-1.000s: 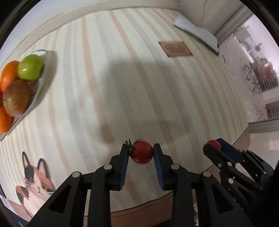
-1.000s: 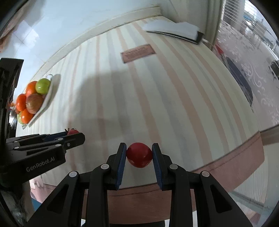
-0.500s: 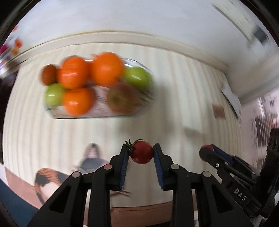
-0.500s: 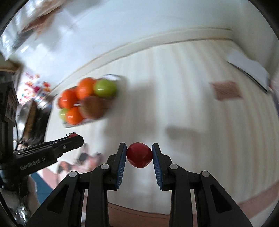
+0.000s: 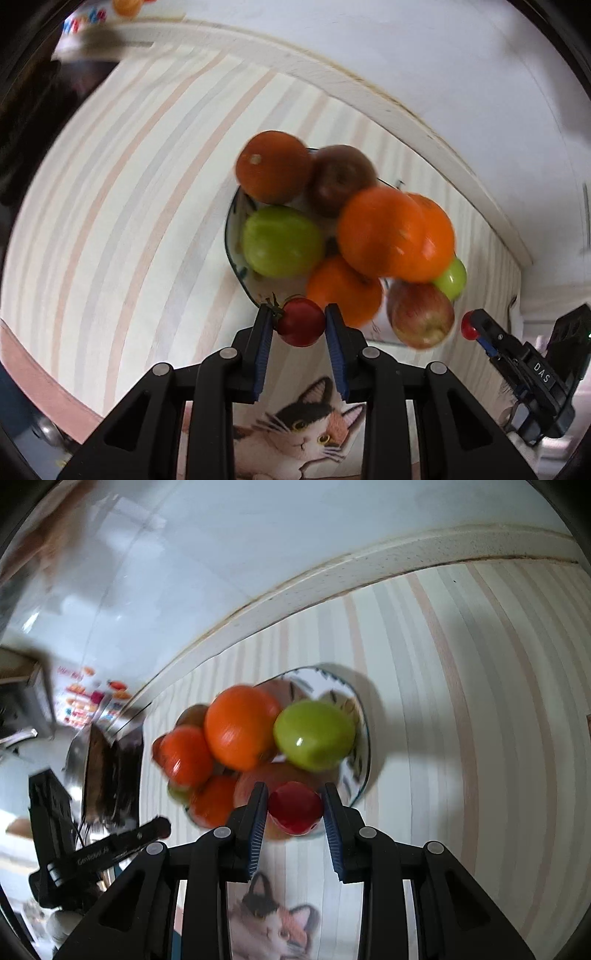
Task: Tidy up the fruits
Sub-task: 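Place the cherry tomato on the plate with the left tool while the right tool places its tomato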
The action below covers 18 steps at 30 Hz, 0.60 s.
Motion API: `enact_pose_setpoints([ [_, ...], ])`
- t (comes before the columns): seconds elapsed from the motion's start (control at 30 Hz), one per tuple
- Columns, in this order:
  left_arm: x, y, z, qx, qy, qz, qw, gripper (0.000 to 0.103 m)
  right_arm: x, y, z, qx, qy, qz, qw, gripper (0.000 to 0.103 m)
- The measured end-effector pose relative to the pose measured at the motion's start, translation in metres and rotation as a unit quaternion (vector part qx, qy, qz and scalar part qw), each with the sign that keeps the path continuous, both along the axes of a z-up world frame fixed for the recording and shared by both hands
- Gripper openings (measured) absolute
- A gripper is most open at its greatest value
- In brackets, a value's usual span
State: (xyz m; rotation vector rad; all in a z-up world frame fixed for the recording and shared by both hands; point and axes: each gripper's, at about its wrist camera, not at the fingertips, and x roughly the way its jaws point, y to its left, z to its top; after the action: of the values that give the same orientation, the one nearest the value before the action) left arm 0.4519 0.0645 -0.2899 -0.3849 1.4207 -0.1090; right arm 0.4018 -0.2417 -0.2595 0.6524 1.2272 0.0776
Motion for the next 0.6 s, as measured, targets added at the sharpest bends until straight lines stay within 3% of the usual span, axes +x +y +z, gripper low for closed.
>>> enact_pose_setpoints([
  [0.2,0.011,0.006,-0.022,-0.023,0.024,0.017,0.9993,0.026,0.019,-0.001,-0.017,0.002,0.023,-0.008,1.000,0.033],
  [0.37,0.014,0.001,-0.029,-0.012,0.031,0.014,0.9993,0.026,0.019,-0.005,-0.031,0.018,0.047,-0.014,0.999,0.034],
  [0.43,0.013,-0.001,-0.030,-0.002,0.034,0.011,0.9993,0.027,0.020,-0.006,-0.033,0.022,0.053,-0.019,0.998,0.042],
  [0.5,0.012,-0.003,-0.027,0.013,0.030,0.008,0.9994,0.035,0.019,-0.009,-0.034,0.019,0.054,-0.027,0.998,0.057],
  [0.57,0.015,-0.006,-0.026,0.019,0.025,0.006,0.9995,0.050,0.018,-0.010,-0.033,0.017,0.054,-0.028,0.998,0.059],
  [0.6,0.015,-0.007,-0.025,0.025,0.024,0.007,0.9994,0.064,0.017,-0.011,-0.032,0.016,0.056,-0.029,0.998,0.063],
])
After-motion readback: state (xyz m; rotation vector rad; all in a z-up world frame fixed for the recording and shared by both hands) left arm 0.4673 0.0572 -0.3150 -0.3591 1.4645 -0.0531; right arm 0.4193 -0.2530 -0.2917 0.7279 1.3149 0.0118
